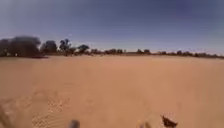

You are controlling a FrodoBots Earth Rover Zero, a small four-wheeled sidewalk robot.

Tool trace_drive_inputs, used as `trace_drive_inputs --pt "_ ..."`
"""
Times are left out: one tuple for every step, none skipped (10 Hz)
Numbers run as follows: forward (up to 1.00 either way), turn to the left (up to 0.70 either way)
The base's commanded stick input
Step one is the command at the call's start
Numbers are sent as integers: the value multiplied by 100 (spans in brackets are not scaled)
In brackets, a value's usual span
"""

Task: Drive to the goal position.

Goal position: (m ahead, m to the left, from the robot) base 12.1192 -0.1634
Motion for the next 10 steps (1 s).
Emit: trace_drive_inputs --pt "50 -1" --pt "50 -1" --pt "50 -1" --pt "50 -1" --pt "50 -1" --pt "50 -1" --pt "50 -1" --pt "50 -1" --pt "50 -1" --pt "50 -1"
